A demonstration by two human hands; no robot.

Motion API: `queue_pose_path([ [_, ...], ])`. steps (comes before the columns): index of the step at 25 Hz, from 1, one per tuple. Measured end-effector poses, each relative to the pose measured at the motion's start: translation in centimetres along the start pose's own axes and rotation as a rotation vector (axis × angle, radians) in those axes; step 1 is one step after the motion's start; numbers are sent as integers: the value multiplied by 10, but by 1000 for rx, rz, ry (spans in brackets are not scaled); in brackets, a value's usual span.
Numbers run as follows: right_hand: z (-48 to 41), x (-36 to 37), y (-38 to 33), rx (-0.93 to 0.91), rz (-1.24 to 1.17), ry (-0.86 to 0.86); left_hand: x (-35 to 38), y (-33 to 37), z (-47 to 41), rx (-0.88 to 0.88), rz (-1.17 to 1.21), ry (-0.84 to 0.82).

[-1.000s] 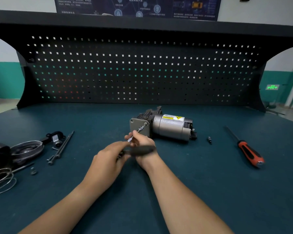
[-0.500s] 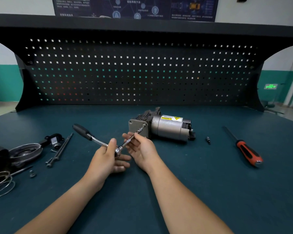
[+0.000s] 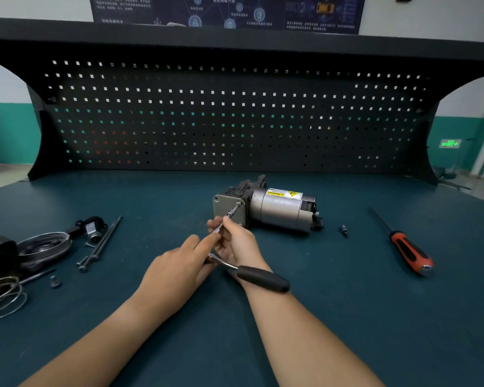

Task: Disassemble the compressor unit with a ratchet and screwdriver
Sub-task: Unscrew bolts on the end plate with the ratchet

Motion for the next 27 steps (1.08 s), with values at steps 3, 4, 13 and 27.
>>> queue_pose_path([
  [3,-1,0,-2,47,-46,-27,8,-3,0,-209,356,6],
  [4,0,-1,-3,64,-64,-40,12,-4,-1,-250,502,47],
  [13,0,-3,-1,12,-29,-37,12,-7,-8,-642,1149,105],
  [27,2,-3,-3,61,-81,-107,12,-4,-9,-503,878,207],
])
Point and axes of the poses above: each hand's wrist, its own z-axis away from the middle knuckle, its own x-axis out of the palm, y = z × x, the point moved 1 cm from there along -z, towards the middle knuckle, and after that the axes turned 14 degrees about z, right-handed, at the moved point
